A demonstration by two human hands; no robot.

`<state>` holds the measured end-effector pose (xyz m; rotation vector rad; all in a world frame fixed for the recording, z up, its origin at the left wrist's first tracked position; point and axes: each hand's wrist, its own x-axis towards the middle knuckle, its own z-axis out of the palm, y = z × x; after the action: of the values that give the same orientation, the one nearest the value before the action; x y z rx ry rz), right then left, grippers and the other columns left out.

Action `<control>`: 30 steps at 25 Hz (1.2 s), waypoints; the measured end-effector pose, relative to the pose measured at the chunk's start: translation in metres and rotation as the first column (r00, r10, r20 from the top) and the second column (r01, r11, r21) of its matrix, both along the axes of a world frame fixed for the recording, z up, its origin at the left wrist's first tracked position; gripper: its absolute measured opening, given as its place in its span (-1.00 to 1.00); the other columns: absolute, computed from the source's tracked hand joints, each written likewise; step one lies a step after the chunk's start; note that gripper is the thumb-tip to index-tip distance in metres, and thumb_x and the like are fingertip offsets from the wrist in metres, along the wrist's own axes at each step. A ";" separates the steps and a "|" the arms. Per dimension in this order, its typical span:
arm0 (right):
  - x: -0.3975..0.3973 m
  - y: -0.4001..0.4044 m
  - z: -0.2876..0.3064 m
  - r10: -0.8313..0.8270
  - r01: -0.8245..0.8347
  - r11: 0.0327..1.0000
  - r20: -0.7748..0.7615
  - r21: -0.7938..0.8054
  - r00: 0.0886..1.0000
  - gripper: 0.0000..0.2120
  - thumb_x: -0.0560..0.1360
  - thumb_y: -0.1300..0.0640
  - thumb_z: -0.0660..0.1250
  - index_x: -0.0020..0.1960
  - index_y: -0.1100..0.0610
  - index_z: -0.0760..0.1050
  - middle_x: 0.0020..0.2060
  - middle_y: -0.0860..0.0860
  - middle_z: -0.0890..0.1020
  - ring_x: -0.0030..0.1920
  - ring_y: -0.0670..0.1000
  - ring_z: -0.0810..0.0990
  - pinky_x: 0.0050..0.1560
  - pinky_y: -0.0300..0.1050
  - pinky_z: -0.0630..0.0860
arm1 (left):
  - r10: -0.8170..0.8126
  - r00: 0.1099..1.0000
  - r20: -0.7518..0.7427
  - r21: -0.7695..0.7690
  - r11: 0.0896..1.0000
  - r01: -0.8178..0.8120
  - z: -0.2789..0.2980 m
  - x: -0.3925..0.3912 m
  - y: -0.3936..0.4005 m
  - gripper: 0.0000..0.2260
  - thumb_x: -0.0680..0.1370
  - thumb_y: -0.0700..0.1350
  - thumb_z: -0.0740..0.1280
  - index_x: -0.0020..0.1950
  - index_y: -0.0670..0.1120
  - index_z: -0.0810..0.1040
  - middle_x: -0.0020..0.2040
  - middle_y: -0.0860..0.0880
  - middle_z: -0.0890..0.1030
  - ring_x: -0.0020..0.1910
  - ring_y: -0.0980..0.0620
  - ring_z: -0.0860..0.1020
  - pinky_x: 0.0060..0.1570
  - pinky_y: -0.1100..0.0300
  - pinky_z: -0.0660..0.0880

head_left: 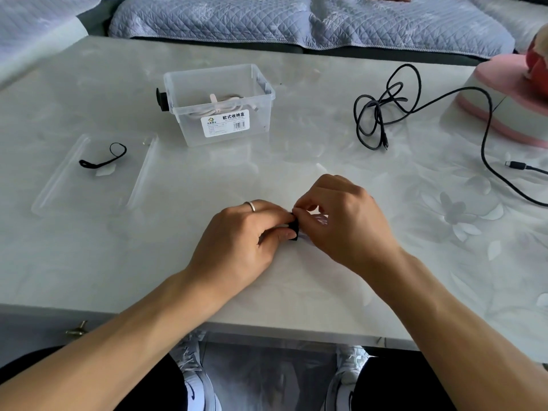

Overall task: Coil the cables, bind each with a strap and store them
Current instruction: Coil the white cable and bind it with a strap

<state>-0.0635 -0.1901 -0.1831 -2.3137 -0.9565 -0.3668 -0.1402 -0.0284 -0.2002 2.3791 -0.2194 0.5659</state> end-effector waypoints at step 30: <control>-0.005 -0.010 -0.009 0.169 -0.181 0.980 0.133 0.085 0.977 -0.93 0.42 0.31 0.42 -0.19 0.20 0.66 -0.27 0.06 0.59 -0.25 0.11 0.51 -0.23 -0.04 0.45 | 0.015 0.978 -0.210 -0.171 0.984 -0.052 0.007 0.003 0.001 -0.90 0.42 -0.18 0.52 -0.11 -0.01 0.75 -0.07 0.16 0.65 -0.14 0.20 0.60 -0.09 0.41 0.47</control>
<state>-0.0689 -0.2004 -0.1918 -2.1202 -1.1689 -0.4781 -0.1368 -0.0276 -0.1932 2.2526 -0.0346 0.3327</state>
